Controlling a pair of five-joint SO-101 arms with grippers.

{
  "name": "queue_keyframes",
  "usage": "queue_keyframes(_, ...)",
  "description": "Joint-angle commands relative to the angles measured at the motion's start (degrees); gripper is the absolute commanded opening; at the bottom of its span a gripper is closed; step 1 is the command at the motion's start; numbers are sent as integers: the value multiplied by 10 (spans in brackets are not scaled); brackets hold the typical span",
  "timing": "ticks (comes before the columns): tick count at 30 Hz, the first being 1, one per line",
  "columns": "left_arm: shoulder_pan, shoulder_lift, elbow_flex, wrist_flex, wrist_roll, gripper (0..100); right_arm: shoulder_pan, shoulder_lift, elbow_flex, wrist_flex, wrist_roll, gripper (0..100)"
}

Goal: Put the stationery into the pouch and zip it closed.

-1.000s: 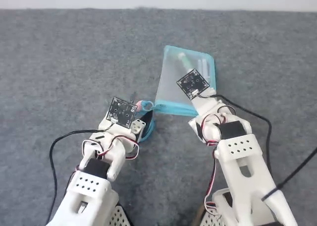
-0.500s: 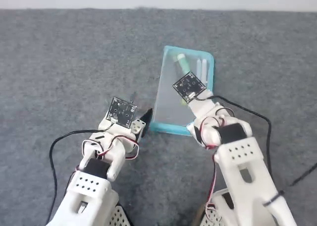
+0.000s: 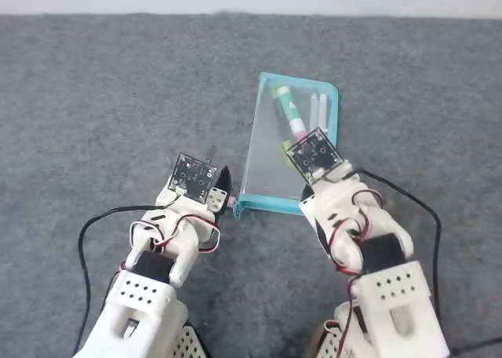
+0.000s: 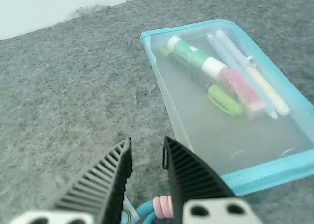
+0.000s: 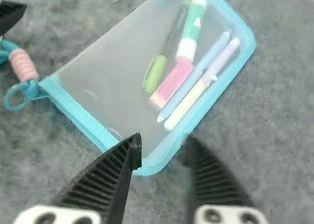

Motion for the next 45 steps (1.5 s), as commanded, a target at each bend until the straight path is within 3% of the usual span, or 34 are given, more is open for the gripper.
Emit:
queue_keyframes(1, -1, -4, -7, -22, -8, 96, 0, -49, 6, -22, -4, 13)
queue_keyframes(10, -3, -4, -8, -23, -9, 97, 0, -148, 95, -18, -4, 60)
queue_keyframes(17, -81, -5, 7, -104, -4, 98, 0, -300, 196, -17, -4, 58)
queue_keyframes(24, -105, -5, 13, -128, 3, 98, 1, -411, 283, -17, -4, 56)
queue_keyframes(28, -121, -5, -1, -126, 90, 98, 1, -400, 292, -17, -4, 56)
queue_keyframes(32, -188, -5, -28, -126, 178, 98, 1, -407, 319, -14, -4, 55)
queue_keyframes(36, -237, -5, -44, -125, 198, 98, 15, -408, 318, 13, -4, 55)
queue_keyframes(45, -236, -5, -51, -125, 204, 98, 114, -408, 318, 89, -4, 55)
